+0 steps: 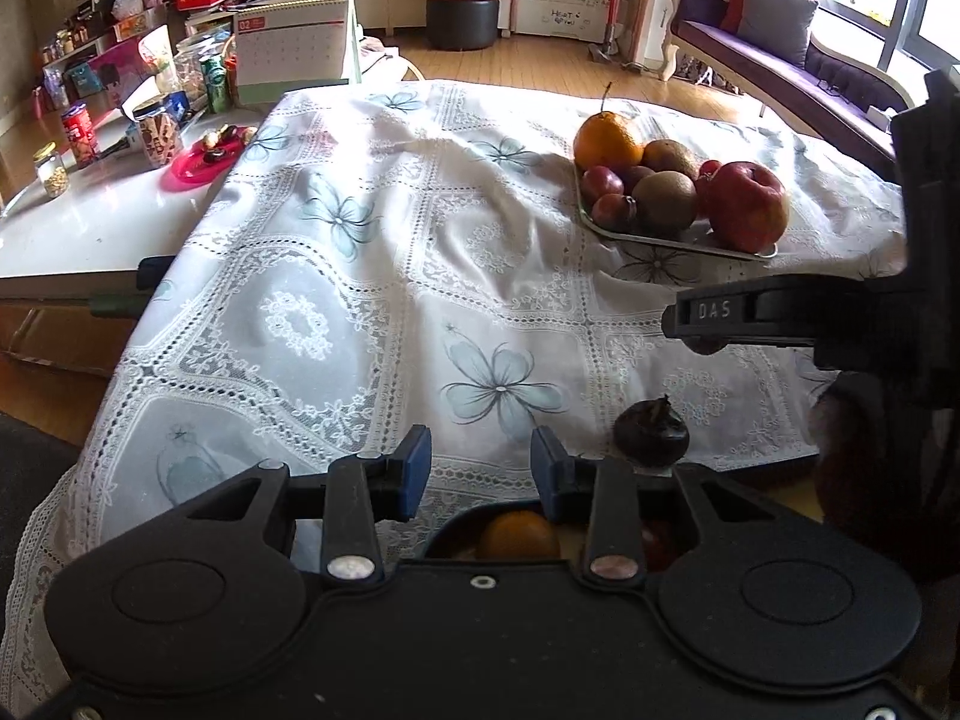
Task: Organize fruits
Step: 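Grasp a dark red plum with the right gripper while the left gripper grasps a dark purple fruit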
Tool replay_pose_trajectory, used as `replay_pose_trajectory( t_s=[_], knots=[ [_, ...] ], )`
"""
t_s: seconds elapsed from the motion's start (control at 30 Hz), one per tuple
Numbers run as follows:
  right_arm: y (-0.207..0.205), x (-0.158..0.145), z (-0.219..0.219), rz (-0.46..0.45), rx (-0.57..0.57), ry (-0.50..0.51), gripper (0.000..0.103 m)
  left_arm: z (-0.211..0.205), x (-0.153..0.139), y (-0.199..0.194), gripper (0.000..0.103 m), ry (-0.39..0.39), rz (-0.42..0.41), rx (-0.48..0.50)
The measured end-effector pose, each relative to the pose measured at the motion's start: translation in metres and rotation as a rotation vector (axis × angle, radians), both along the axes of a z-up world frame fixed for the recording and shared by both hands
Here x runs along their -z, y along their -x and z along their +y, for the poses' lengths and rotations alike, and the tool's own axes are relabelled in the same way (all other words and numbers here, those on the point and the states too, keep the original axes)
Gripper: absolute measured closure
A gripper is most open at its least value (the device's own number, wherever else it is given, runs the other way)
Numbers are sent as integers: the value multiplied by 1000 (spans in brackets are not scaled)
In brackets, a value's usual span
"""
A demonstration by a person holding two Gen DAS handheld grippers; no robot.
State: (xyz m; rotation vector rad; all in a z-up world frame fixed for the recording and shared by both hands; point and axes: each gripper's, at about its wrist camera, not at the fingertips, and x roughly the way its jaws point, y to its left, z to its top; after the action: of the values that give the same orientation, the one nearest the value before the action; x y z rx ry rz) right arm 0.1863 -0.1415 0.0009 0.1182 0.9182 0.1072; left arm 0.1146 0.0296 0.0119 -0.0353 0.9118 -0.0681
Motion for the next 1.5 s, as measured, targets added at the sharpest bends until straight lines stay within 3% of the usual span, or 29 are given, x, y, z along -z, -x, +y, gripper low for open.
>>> replay_pose_trajectory(
  t_s=[0.23,0.53,0.73,0.97,1.23,1.5],
  knots=[
    [27,-23,-37,-74,18,-13,67,-37,7,-26,58,53,63,94],
    [43,-12,-63,-92,58,-24,67,-73,34,-57,58,90,159,155],
    [48,-3,-75,-72,81,-39,67,-87,46,-60,54,4,166,161],
    [54,4,-77,-60,86,-48,67,-89,65,-70,47,-9,213,131],
    [70,-9,-82,-97,96,-80,67,-84,48,-56,50,51,167,117],
    [114,-46,-84,-193,92,-123,67,-70,-17,7,50,40,-27,133]
  ],
)
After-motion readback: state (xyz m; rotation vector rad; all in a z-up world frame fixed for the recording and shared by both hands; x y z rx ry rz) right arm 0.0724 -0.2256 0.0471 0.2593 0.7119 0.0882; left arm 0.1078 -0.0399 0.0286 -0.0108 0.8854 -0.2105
